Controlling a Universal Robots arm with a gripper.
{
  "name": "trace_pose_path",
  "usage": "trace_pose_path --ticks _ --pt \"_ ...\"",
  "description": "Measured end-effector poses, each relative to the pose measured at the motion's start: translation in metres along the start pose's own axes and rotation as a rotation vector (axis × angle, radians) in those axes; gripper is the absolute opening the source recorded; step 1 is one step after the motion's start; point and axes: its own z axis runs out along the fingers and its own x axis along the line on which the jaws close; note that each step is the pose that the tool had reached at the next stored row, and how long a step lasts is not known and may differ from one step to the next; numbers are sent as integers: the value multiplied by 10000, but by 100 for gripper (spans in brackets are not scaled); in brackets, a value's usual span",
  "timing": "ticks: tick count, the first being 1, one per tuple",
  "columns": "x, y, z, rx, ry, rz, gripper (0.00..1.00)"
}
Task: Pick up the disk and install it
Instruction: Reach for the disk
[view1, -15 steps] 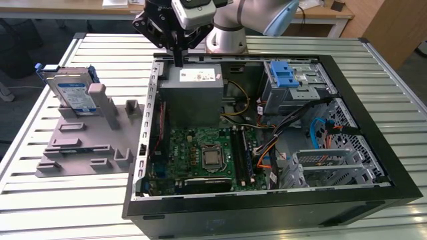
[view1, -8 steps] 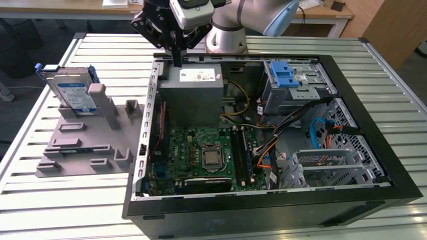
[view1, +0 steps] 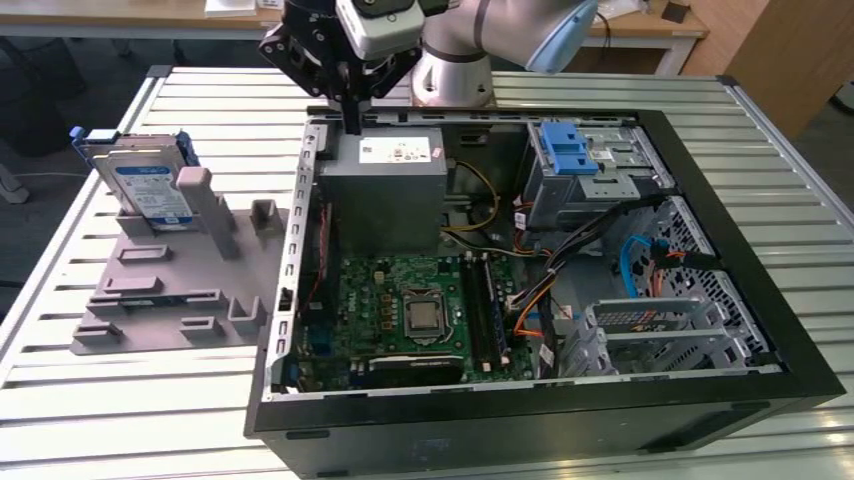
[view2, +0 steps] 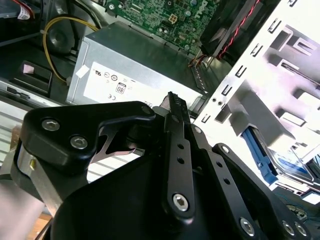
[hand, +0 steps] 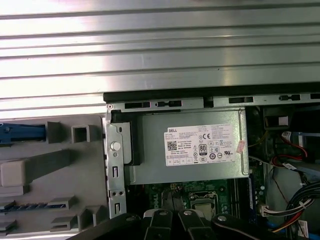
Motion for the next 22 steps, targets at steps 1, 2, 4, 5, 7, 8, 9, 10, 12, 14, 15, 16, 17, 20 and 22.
trace_pose_path --ticks 1,2,4,5,7,8,9,10,12,14,15,16,17,20,22 --pt "2 0 0 0 1 0 11" --pt "5 0 1 0 2 1 11" --pt "9 -1 2 0 2 1 11" --pt "12 -1 2 0 3 0 11" --pt "17 -1 3 1 4 0 11" --pt "19 -2 4 1 5 0 11" --pt "21 -2 4 1 6 1 11" --pt "23 -2 5 0 6 0 11" --pt "27 -2 6 1 8 1 11" --pt "32 -3 7 1 9 1 11" --pt "34 -3 7 1 10 1 11" --pt "36 -3 8 1 10 1 11" --pt "39 -3 8 1 11 1 11" --pt "45 -4 10 2 13 1 11" --pt "50 -4 11 2 14 1 11"
